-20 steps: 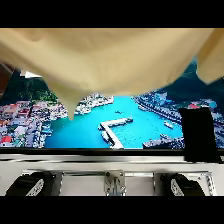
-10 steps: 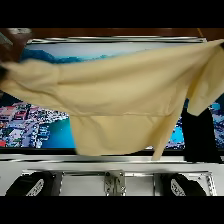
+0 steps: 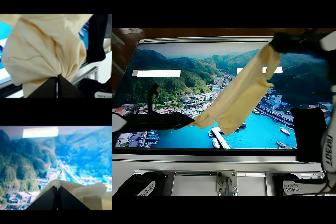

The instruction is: Fold the shirts.

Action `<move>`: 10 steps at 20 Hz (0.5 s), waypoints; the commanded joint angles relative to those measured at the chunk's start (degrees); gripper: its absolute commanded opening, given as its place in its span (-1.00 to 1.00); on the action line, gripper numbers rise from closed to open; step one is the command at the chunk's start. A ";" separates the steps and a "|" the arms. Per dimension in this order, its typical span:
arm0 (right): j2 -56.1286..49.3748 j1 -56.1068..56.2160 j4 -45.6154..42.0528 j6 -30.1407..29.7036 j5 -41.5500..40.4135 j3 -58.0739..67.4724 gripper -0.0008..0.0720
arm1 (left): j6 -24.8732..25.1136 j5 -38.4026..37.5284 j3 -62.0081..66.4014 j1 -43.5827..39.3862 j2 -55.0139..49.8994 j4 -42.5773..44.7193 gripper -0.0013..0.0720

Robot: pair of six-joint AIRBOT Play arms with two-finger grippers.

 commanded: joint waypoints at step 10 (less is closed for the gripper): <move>-2.60 -6.08 -2.82 1.60 43.06 -14.56 0.89 | 21.97 23.67 5.27 -0.70 -6.01 -8.74 -0.85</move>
